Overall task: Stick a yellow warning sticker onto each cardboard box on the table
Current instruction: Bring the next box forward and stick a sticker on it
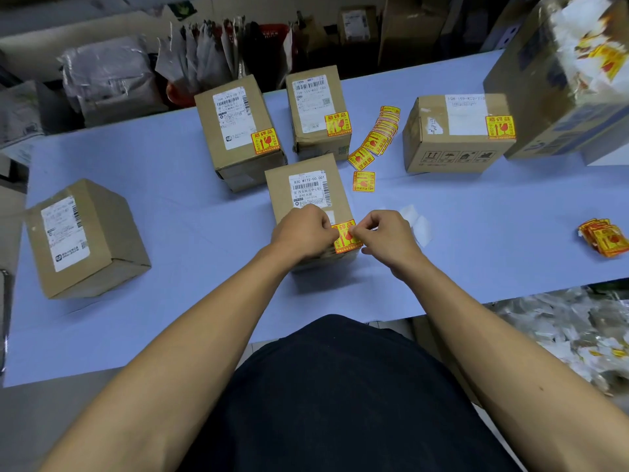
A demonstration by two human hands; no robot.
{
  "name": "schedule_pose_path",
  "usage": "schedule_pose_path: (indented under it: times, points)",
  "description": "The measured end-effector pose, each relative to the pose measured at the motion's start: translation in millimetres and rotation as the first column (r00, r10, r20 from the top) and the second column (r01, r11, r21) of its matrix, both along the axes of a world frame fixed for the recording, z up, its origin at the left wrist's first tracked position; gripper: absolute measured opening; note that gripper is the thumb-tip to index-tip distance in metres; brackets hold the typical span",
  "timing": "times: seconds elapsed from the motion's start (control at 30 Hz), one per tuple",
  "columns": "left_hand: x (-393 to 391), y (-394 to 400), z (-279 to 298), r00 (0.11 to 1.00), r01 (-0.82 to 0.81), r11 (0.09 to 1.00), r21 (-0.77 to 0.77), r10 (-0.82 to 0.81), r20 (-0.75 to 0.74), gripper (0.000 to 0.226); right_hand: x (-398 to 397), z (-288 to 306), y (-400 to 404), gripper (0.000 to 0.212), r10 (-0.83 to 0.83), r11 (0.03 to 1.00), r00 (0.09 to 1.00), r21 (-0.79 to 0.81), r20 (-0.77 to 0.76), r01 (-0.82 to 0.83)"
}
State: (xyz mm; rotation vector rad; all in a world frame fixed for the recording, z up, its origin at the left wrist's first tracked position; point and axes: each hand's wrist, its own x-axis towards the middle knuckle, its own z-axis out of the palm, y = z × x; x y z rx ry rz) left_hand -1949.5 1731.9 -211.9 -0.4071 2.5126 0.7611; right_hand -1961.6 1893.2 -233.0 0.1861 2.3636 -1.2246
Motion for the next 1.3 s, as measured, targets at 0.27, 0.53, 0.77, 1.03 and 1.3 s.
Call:
schedule_pose_path:
  times: [0.27,0.53,0.77,1.03,1.3]
  points:
    - [-4,3,-4,0.998,0.058,0.996,-0.073,-0.058,0.001,0.025,0,-2,-1,0.016,0.026,0.998,0.999,0.052,-0.029,-0.024]
    - [-6,6,-3,0.994,0.098,0.976,-0.193,-0.107,-0.037,0.028,-1,-2,-5,0.015,0.062,0.985,0.996,0.166,-0.061,-0.051]
    - [8,-16,-8,0.943,0.141,0.901,-0.41,-0.248,-0.221,0.051,0,-11,6,0.04,-0.068,0.995,0.997,0.074,0.021,0.066]
    - [43,-30,-45,0.953,0.168,0.96,-0.225,-0.216,-0.21,0.065,7,-26,-20,0.069,0.04,0.992,0.992,-0.127,0.121,-0.024]
    - [43,-30,-49,0.952,0.172,0.967,-0.187,-0.212,-0.22,0.066,28,-36,3,0.056,0.187,0.959,0.973,-0.237,0.132,-0.152]
